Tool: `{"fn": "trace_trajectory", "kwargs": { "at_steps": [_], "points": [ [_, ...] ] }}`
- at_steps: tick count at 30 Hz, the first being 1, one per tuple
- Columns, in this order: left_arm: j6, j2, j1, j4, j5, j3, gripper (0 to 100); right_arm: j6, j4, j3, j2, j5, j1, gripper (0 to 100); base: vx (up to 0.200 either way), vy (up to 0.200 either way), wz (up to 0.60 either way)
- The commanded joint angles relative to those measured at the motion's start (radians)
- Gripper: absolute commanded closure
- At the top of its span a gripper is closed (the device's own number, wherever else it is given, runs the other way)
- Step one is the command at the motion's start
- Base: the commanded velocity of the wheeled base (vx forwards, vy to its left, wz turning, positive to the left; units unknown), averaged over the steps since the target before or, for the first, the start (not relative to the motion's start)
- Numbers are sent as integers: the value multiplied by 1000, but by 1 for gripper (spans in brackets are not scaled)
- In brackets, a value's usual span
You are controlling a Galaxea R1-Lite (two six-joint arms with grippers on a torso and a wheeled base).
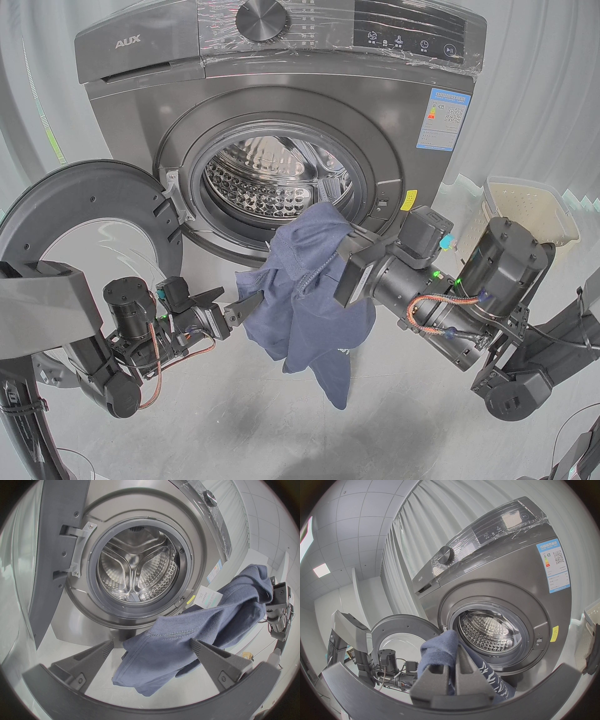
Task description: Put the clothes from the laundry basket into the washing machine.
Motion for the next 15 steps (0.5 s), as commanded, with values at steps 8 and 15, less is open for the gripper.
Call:
{"fn": "trace_trajectory", "kwargs": {
  "at_steps": [8,15],
  "points": [
    [4,92,-12,-1,-76,-57,0,0,1,20,-24,0,13,100,0,0,0],
    [4,132,-12,-2,-137,-95,0,0,-2,19,-24,2,15,100,0,0,0]
  ]
}}
